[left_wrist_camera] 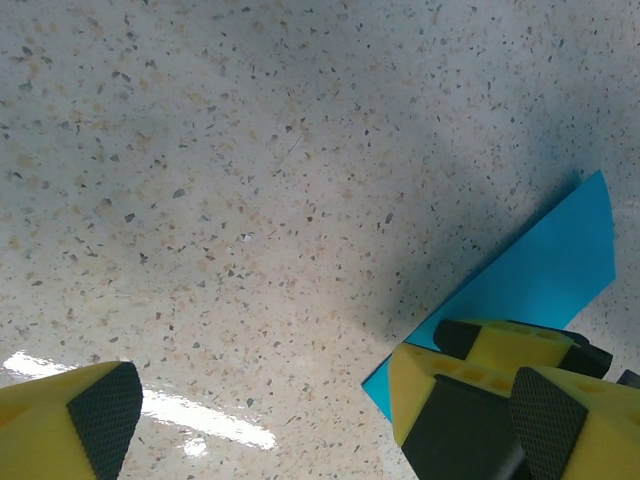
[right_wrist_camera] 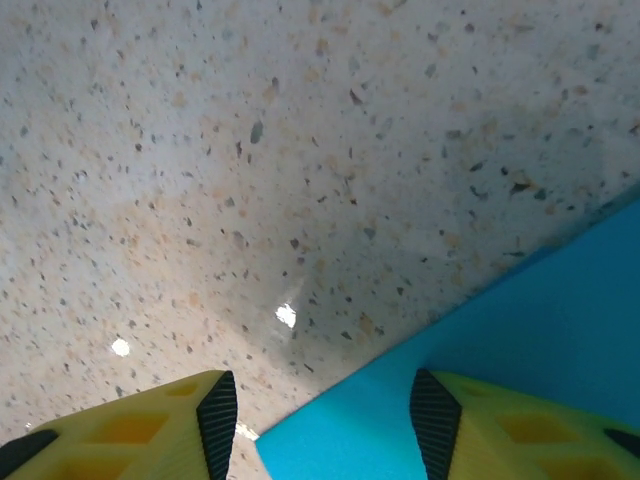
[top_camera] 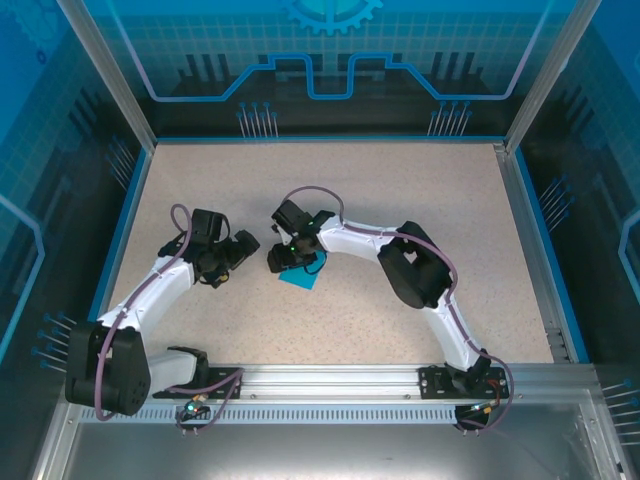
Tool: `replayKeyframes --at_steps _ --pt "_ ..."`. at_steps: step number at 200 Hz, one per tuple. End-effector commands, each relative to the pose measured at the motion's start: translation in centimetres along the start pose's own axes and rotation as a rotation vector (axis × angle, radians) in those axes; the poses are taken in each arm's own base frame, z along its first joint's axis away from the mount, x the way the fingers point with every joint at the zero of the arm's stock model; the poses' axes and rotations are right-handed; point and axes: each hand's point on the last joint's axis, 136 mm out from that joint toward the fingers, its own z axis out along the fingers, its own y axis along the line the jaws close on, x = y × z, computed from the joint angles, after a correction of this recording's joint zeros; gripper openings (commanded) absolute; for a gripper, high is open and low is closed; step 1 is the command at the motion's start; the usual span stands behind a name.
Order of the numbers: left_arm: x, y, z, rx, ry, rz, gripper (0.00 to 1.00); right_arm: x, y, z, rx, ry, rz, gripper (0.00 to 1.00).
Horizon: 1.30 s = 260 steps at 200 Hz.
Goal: Fold a paper plane with a square sheet of paper (pick it up from the middle)
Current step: Rotate the paper at the center of the table, then third fold the triangle at the center of the table.
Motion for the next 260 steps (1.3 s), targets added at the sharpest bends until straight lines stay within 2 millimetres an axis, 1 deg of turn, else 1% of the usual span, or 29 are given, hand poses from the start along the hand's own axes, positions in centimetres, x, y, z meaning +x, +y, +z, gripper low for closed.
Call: replayKeyframes --at_steps 1,16,25,40,61,78,92,99,118,129,136,151,157,174,188,206,229,260 --pt "0.1 -0.7 0.0 0.029 0.027 0.014 0.98 5.0 -1.2 0.6 0.006 0.168 -0.16 0.53" --pt "0.2 -1.1 0.0 0.042 0.04 0.029 0.99 6.7 -2.6 0.1 0.004 0.227 -0.256 0.54" --pt "0.3 -1.4 0.0 0.049 0.047 0.039 0.98 7.5 -3.5 -0.5 0.007 0.251 -0.297 0.53" --pt "0.6 -1.7 0.0 0.055 0.057 0.057 0.99 8.3 -4.6 -2.0 -0.012 0.261 -0.359 0.53" --pt "1.1 -2.6 0.3 0.068 0.068 0.092 0.98 8.9 -4.6 -4.2 -0.062 0.247 -0.421 0.54" --pt "1.7 -3.8 0.6 0.092 0.083 0.125 0.99 8.3 -4.0 -5.5 -0.066 0.204 -0.424 0.56" --pt "2.2 -4.9 0.8 0.12 0.105 0.151 0.99 6.7 -3.5 -7.0 -0.081 0.123 -0.349 0.58" --pt "2.7 -5.5 0.9 0.14 0.12 0.167 0.98 5.8 -3.3 -8.1 -0.102 0.074 -0.289 0.58" --pt "4.2 -7.9 1.2 0.214 0.163 0.22 0.95 3.9 -4.4 -10.8 -0.134 -0.059 -0.069 0.59" --pt "5.5 -9.2 1.5 0.254 0.195 0.258 0.91 3.4 -5.6 -12.1 -0.154 -0.118 0.078 0.6" --pt "6.3 -10.2 1.6 0.279 0.216 0.284 0.87 3.7 -6.8 -12.5 -0.155 -0.14 0.16 0.6" --pt "8.1 -12.1 2.1 0.325 0.266 0.331 0.77 4.5 -8.6 -13.5 -0.145 -0.183 0.267 0.62" --pt "8.8 -12.8 2.3 0.343 0.288 0.346 0.73 5.0 -9.3 -13.6 -0.135 -0.188 0.297 0.62" --pt "10.4 -14.5 3.1 0.385 0.342 0.372 0.6 6.2 -10.2 -13.7 -0.137 -0.178 0.352 0.63" --pt "11.5 -15.4 4.0 0.392 0.382 0.381 0.5 6.9 -10.8 -13.3 -0.143 -0.158 0.384 0.63" --pt "12.3 -16.1 5.1 0.383 0.411 0.393 0.42 7.7 -11.4 -12.7 -0.133 -0.133 0.409 0.62" --pt "12.3 -15.9 6.5 0.328 0.417 0.391 0.36 8.1 -11.7 -12.1 -0.136 -0.121 0.424 0.62" --pt "12.4 -14.5 8.7 0.24 0.426 0.381 0.26 8.3 -11.7 -11.3 -0.148 -0.102 0.442 0.62"
